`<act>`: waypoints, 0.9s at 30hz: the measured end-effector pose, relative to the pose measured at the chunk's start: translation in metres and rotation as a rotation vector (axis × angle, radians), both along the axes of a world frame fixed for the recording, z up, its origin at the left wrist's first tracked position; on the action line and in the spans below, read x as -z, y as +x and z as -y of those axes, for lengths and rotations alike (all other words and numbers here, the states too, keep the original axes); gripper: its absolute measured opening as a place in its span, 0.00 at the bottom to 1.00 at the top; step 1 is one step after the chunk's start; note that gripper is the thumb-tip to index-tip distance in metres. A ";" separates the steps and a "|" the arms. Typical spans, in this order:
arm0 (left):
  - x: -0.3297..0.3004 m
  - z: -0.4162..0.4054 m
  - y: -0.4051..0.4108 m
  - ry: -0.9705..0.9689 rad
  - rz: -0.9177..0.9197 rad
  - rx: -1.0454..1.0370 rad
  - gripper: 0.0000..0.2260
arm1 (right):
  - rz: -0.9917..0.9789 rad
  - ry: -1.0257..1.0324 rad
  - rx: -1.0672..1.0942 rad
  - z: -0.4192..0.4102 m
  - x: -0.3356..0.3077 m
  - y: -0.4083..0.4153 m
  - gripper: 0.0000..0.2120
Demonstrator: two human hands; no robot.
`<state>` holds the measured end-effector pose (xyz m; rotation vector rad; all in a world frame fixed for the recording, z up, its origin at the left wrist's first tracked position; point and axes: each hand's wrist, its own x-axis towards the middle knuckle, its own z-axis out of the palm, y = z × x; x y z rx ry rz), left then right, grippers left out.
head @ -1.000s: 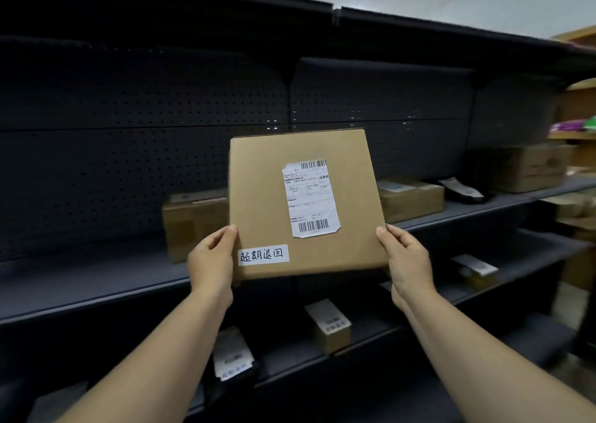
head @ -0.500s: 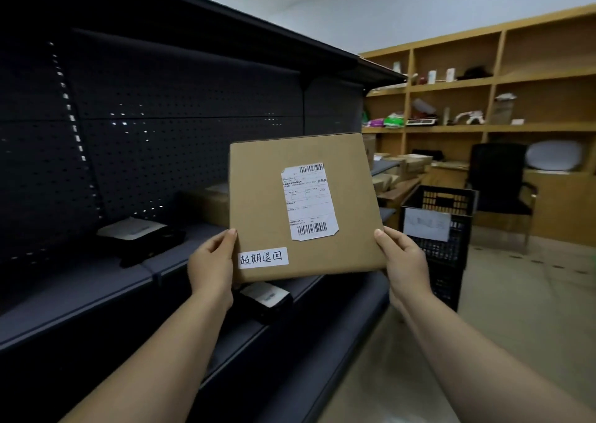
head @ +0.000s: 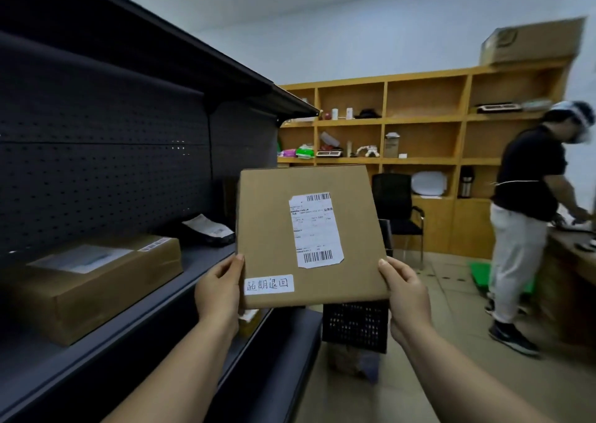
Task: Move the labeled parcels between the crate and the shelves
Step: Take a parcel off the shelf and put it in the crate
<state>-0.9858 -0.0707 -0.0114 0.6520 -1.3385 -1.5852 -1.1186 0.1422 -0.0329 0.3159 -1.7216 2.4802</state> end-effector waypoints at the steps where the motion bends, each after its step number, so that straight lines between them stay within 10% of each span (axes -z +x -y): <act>1: -0.001 0.007 -0.018 -0.007 0.005 0.019 0.07 | 0.013 -0.012 0.017 0.004 0.000 -0.013 0.06; 27: 0.034 0.060 -0.443 -0.014 0.118 0.260 0.06 | 0.108 -0.061 0.251 0.028 0.048 -0.382 0.08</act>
